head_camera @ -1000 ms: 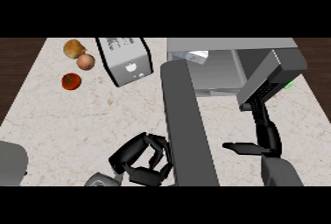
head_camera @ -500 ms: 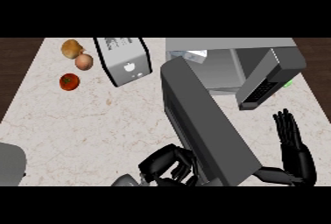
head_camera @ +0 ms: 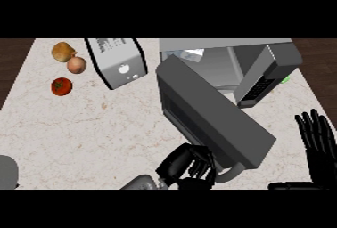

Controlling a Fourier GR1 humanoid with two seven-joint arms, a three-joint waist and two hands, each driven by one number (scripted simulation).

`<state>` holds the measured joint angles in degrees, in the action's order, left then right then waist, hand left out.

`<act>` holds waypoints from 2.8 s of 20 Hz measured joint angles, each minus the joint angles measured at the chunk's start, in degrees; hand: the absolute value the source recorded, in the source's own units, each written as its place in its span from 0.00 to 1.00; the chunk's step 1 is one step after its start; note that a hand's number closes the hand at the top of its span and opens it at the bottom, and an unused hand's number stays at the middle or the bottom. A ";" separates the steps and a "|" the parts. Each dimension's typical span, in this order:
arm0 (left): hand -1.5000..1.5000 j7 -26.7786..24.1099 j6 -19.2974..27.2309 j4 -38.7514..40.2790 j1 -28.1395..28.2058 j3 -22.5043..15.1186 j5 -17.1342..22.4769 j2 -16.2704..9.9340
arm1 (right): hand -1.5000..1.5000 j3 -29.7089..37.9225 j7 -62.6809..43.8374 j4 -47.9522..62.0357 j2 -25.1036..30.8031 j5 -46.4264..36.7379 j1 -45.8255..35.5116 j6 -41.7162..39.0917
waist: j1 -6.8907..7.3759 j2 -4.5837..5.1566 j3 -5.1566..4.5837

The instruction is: Pick up the milk, place it into the microwave and close the microwave

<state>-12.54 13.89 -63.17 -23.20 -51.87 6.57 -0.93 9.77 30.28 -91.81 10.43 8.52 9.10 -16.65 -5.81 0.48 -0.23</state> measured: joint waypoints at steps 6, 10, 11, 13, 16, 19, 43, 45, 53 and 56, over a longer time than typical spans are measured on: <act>1.00 -2.29 8.53 0.83 -4.73 -2.62 8.28 0.20 | 0.00 -1.29 -3.04 -5.16 1.55 3.32 0.47 -3.99 | -2.04 0.49 -0.07; 1.00 -3.64 12.51 1.08 -8.37 -3.53 12.53 0.39 | 0.00 -2.13 -5.19 -7.82 3.88 5.31 -0.17 -7.35 | -3.57 0.78 -0.12; 1.00 -3.78 13.32 1.22 -9.35 -3.64 13.52 0.42 | 0.00 -2.46 -5.76 -8.57 4.20 5.80 -0.17 -7.98 | -4.07 0.83 -0.13; 1.00 -4.04 14.48 2.04 -11.53 -3.37 15.37 0.46 | 0.00 -2.75 -6.67 -9.64 4.97 6.87 -0.51 -9.17 | -5.08 1.08 -0.14; 1.00 -3.94 16.25 3.56 -14.55 -2.40 18.32 0.58 | 0.00 -3.12 -7.95 -11.15 5.71 8.44 -0.97 -10.39 | -6.41 1.44 -0.13; 1.00 -3.74 17.81 5.44 -17.30 -1.17 21.12 0.65 | 0.00 -3.26 -9.05 -12.54 6.40 10.17 -1.30 -11.45 | -7.73 1.77 -0.11; 1.00 -14.59 19.15 14.82 -27.76 9.06 39.12 0.94 | 0.00 -2.29 -16.53 -18.77 10.67 21.02 -4.74 -13.73 | -13.39 4.02 -0.10; 1.00 -15.72 18.99 15.08 -27.78 8.97 39.73 0.94 | 0.00 -1.95 -17.02 -19.03 11.02 21.80 -5.17 -13.58 | -13.52 4.07 -0.07; 1.00 -19.55 18.92 15.99 -27.90 8.64 42.14 0.94 | 0.00 -1.21 -18.92 -19.84 12.55 24.52 -6.21 -13.60 | -14.11 4.15 0.03; 1.00 -20.89 18.95 16.29 -27.93 8.49 42.88 0.93 | 0.00 -0.81 -19.59 -20.02 13.04 25.54 -6.51 -13.43 | -14.30 4.18 0.06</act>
<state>-33.44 32.84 -46.87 -51.14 -43.38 49.45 0.01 8.96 10.69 -111.83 23.47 34.06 2.59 -30.09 -20.10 4.66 -0.17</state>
